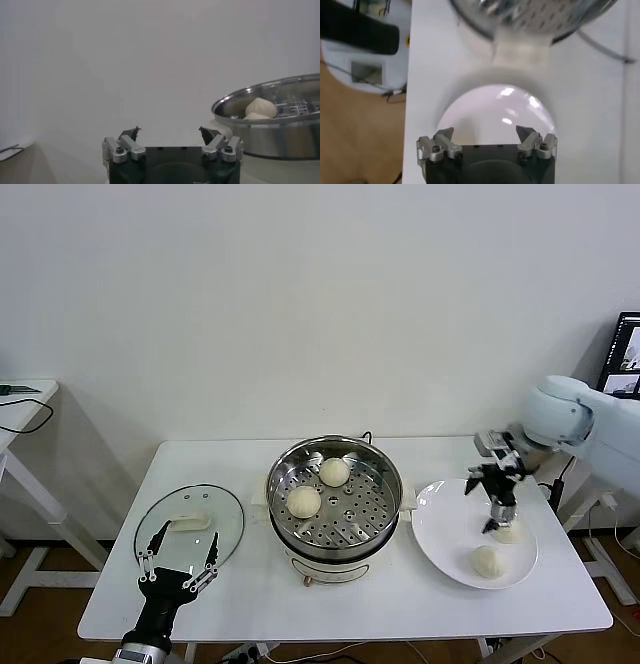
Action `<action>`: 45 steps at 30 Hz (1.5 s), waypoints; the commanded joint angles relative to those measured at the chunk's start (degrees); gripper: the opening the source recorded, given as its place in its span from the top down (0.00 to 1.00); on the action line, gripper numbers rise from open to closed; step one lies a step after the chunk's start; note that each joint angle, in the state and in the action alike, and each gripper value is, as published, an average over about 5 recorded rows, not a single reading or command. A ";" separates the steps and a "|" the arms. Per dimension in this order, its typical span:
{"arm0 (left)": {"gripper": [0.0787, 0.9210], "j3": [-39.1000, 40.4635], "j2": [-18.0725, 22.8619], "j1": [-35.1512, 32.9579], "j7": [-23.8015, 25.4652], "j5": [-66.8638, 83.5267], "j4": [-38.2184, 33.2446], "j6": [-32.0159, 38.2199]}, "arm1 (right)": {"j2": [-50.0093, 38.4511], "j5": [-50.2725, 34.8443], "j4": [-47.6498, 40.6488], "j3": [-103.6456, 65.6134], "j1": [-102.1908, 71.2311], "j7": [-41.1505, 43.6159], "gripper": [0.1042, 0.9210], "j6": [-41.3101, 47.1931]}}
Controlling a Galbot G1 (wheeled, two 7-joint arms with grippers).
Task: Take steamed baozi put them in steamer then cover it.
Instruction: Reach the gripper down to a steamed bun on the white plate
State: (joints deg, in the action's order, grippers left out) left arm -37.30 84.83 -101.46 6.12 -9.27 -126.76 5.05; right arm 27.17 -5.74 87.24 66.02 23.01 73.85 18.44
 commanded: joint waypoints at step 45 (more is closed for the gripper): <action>0.12 0.13 0.19 0.48 -0.29 -0.57 1.35 0.33 | 4.39 16.32 -11.31 -28.12 -34.12 -1.63 0.13 -4.69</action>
State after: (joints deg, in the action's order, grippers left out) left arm -37.18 85.04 -100.97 5.82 -9.84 -125.56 5.42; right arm 31.44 10.15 76.11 38.74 -10.20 72.12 13.84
